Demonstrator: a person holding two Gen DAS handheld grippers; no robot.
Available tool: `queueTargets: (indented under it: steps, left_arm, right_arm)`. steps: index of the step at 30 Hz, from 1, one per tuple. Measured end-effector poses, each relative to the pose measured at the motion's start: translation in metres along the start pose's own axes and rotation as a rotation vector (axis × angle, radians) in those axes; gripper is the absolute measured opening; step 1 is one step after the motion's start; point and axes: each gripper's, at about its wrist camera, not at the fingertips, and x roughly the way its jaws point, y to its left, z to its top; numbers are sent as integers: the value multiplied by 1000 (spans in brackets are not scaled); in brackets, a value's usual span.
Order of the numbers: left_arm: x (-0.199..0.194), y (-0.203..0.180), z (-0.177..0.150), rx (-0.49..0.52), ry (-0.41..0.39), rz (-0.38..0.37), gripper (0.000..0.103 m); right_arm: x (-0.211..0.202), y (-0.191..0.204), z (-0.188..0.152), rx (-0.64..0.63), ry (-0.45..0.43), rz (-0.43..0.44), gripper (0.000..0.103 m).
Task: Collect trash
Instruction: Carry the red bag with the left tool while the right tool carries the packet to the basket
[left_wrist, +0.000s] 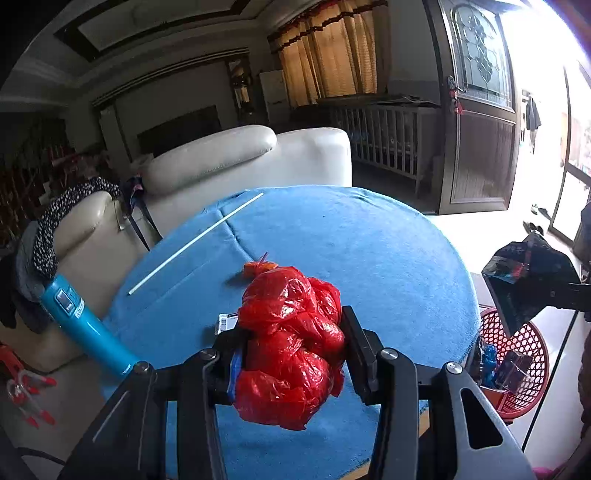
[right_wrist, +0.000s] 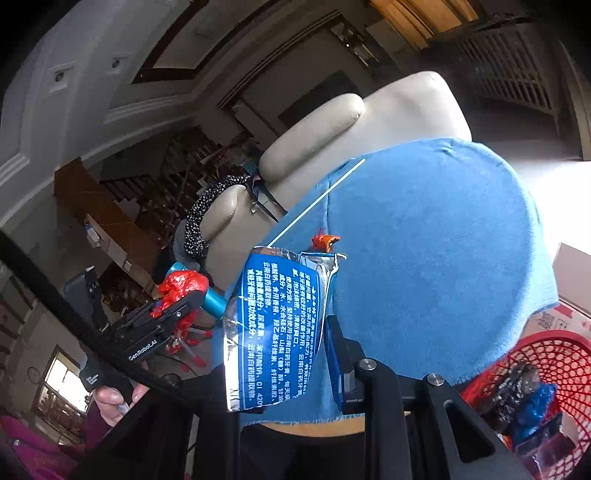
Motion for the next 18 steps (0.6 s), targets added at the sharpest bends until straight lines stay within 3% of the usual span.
queueTargets:
  steps: [12, 18]
  left_arm:
    - [-10, -47, 1, 45, -21, 44, 47]
    - [-8, -71, 10, 91, -20, 45, 47]
  right_arm:
    - [-44, -16, -18, -7, -16, -49, 26]
    - [-76, -32, -22, 11, -70, -65, 26]
